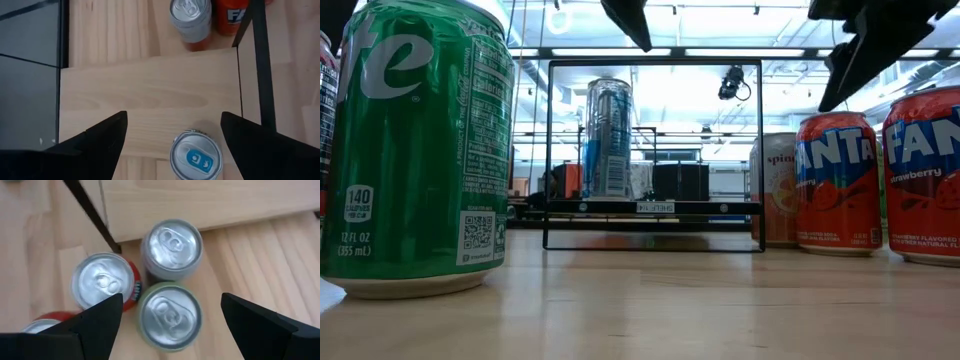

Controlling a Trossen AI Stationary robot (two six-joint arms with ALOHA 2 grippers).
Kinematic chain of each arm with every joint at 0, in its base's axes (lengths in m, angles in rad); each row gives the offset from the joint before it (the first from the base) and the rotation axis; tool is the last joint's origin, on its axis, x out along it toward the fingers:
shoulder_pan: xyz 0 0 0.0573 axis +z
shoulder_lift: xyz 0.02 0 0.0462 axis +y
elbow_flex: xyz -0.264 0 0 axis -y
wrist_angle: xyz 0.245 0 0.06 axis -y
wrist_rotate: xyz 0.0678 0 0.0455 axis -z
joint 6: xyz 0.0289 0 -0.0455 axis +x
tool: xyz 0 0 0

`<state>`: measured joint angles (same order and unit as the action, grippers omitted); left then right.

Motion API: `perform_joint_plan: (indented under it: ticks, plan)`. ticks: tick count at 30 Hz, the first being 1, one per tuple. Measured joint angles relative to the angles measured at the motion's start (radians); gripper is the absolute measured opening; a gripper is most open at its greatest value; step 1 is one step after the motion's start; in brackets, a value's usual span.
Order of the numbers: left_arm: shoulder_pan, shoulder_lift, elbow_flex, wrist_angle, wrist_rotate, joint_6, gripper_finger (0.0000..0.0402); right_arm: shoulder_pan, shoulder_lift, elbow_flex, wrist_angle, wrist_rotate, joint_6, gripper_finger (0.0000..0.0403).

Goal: Place canned beverage on shelf
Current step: Put the green soda can on the shelf

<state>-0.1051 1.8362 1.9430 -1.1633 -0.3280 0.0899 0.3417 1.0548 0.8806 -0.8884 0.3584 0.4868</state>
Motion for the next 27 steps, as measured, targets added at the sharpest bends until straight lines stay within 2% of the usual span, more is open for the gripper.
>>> perform_joint_plan:
  ticks: [4,10,14,19,23,27]
  plan:
    - [0.006,0.0,0.0,0.001,0.019,-0.046,0.0332,0.028,-0.018,0.0,-0.012,0.09,0.033,0.0348]
    - [0.0,-0.003,0.0,0.014,0.116,-0.058,0.0331,0.103,-0.052,0.0,-0.04,0.241,0.092,0.0348]
    - [-0.075,-0.047,0.001,0.022,0.141,-0.03,0.0326,0.148,-0.06,0.0,-0.042,0.357,0.125,0.0348]
    - [-0.163,-0.051,0.0,0.01,0.265,-0.178,0.0325,0.175,-0.06,-0.001,-0.037,0.461,0.139,0.0348]
    - [-0.247,-0.014,0.001,-0.011,0.271,-0.301,0.0325,0.175,-0.06,-0.002,-0.061,0.501,0.124,0.0348]
    - [-0.337,0.038,0.0,-0.027,0.262,-0.339,0.0325,0.176,-0.061,-0.028,-0.041,0.565,0.114,0.0348]
